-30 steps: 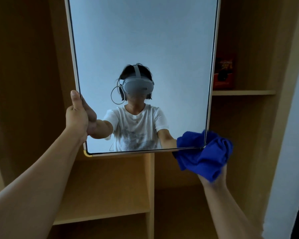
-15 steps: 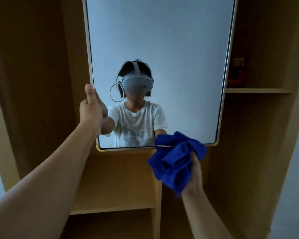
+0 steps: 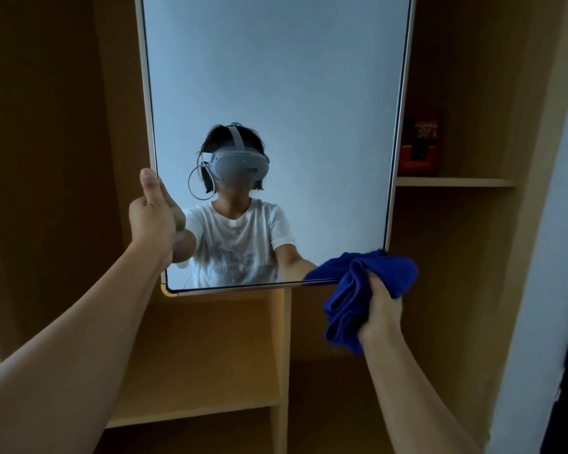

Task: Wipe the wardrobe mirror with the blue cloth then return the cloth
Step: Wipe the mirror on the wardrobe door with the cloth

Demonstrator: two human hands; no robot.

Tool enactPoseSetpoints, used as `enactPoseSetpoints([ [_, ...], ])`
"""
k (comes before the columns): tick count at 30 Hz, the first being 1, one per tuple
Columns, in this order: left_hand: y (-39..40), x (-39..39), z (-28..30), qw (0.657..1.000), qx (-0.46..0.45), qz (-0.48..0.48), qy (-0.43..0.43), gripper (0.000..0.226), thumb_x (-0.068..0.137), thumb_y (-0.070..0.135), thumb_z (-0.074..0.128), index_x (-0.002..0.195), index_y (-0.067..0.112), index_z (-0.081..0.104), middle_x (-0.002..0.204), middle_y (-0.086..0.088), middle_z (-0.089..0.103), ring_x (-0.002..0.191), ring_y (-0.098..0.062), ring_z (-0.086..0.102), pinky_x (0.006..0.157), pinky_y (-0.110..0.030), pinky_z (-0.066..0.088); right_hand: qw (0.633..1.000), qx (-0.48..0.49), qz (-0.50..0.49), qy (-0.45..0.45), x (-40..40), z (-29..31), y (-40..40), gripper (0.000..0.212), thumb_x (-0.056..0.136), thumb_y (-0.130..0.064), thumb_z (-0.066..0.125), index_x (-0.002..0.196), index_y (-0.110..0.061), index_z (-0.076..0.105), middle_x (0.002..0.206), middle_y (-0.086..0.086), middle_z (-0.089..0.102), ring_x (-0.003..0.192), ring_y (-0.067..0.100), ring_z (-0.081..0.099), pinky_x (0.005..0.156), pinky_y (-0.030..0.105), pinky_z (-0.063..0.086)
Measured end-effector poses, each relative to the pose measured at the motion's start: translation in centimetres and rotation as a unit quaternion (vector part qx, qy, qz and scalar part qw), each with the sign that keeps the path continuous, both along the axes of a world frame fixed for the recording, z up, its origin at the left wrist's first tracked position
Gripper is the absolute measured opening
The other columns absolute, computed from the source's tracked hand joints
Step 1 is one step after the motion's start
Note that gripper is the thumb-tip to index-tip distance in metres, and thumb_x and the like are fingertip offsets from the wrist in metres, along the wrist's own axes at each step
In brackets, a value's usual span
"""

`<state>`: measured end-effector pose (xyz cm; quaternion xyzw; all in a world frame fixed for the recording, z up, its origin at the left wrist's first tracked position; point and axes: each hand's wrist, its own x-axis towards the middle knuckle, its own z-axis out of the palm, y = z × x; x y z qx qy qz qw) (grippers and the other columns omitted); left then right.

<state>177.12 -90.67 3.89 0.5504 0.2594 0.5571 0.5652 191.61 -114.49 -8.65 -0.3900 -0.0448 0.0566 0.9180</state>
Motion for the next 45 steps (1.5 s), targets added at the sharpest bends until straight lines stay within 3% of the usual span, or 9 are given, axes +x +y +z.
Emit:
enactPoseSetpoints([
  [3, -0.6, -0.2, 0.0, 1.000, -0.008, 0.019, 0.014, 0.061, 0.093, 0.063, 0.024, 0.110, 0.012, 0.052, 0.084, -0.003, 0.059, 0.086, -0.022, 0.060, 0.068, -0.030, 0.044, 0.986, -0.144, -0.063, -0.064, 1.0, 2.2, -2.1, 0.059, 0.077, -0.016, 0.075, 0.128, -0.027, 0.048, 0.110, 0.003, 0.063, 0.093, 0.023, 0.063, 0.073, 0.036, 0.052],
  [6, -0.4, -0.3, 0.0, 0.999, 0.014, 0.017, 0.025, 0.076, 0.091, 0.066, 0.026, 0.125, 0.002, 0.051, 0.122, -0.026, 0.056, 0.111, -0.043, 0.055, 0.092, -0.052, 0.047, 0.957, -0.226, -0.084, -0.163, 1.9, 5.1, -3.0, 0.062, 0.074, -0.021, 0.078, 0.126, -0.030, 0.046, 0.110, -0.003, 0.060, 0.092, 0.016, 0.061, 0.076, 0.033, 0.052],
  [12, -1.0, -0.7, 0.3, 1.000, -0.005, 0.015, 0.017, 0.067, 0.093, 0.063, 0.021, 0.121, 0.008, 0.050, 0.098, -0.004, 0.053, 0.092, -0.020, 0.050, 0.080, -0.036, 0.037, 0.802, -0.390, -0.340, -0.298, 3.1, 12.9, -0.2, 0.088, 0.081, -0.052, 0.064, 0.149, -0.017, 0.021, 0.151, 0.006, 0.032, 0.136, 0.029, 0.033, 0.112, 0.047, 0.028],
  [21, -1.3, -1.0, 0.4, 1.000, -0.002, 0.004, 0.011, 0.070, 0.094, 0.062, 0.022, 0.128, 0.007, 0.048, 0.112, -0.009, 0.056, 0.116, -0.028, 0.050, 0.091, -0.042, 0.037, 0.647, -0.453, -0.430, -0.438, -2.4, 11.5, 7.4, 0.093, 0.074, -0.062, 0.042, 0.150, -0.013, 0.021, 0.157, 0.012, 0.019, 0.143, 0.038, 0.013, 0.110, 0.060, 0.014],
  [28, -1.1, -1.3, 0.1, 0.999, -0.010, -0.038, -0.001, 0.063, 0.093, 0.063, 0.024, 0.107, 0.010, 0.053, 0.085, -0.002, 0.055, 0.085, -0.020, 0.056, 0.087, -0.041, 0.045, 0.376, -0.501, -0.346, -0.699, -5.6, 4.3, 10.6, 0.100, 0.070, -0.062, 0.064, 0.149, -0.020, 0.018, 0.156, 0.004, 0.015, 0.144, 0.031, 0.010, 0.110, 0.057, 0.014],
  [31, -1.0, -1.3, 0.2, 0.999, -0.007, -0.033, 0.002, 0.064, 0.093, 0.062, 0.024, 0.118, 0.011, 0.052, 0.088, 0.001, 0.055, 0.086, -0.017, 0.054, 0.083, -0.039, 0.044, 0.314, -0.496, -0.333, -0.738, -4.3, 2.4, 9.1, 0.098, 0.069, -0.060, 0.066, 0.148, -0.022, 0.023, 0.154, 0.002, 0.019, 0.144, 0.029, 0.014, 0.111, 0.052, 0.013],
  [37, -2.0, -1.7, 0.4, 1.000, 0.002, -0.012, 0.009, 0.058, 0.096, 0.058, 0.021, 0.097, 0.011, 0.053, 0.079, 0.000, 0.051, 0.072, -0.014, 0.055, 0.074, -0.031, 0.042, 0.376, -0.501, -0.395, -0.673, -2.0, 4.7, 6.3, 0.096, 0.069, -0.065, 0.060, 0.146, -0.021, 0.024, 0.153, 0.005, 0.021, 0.141, 0.032, 0.018, 0.111, 0.049, 0.008],
  [40, -2.0, -1.7, 0.4, 1.000, 0.005, -0.014, 0.012, 0.051, 0.097, 0.057, 0.022, 0.075, 0.017, 0.045, 0.054, 0.002, 0.055, 0.034, 0.001, 0.052, 0.036, -0.012, 0.040, 0.434, -0.501, -0.414, -0.624, -3.0, 8.5, 7.7, 0.091, 0.072, -0.064, 0.054, 0.146, -0.019, 0.027, 0.154, 0.007, 0.025, 0.140, 0.034, 0.019, 0.105, 0.057, 0.025],
  [45, -1.4, -2.3, 0.6, 0.999, -0.005, -0.042, 0.033, 0.064, 0.095, 0.059, 0.022, 0.126, 0.009, 0.048, 0.090, -0.001, 0.054, 0.085, -0.017, 0.054, 0.090, -0.037, 0.044, 0.426, -0.489, -0.385, -0.657, -6.8, 13.8, 11.8, 0.090, 0.074, -0.061, 0.058, 0.148, -0.018, 0.031, 0.155, 0.008, 0.027, 0.142, 0.035, 0.018, 0.107, 0.059, 0.021],
])
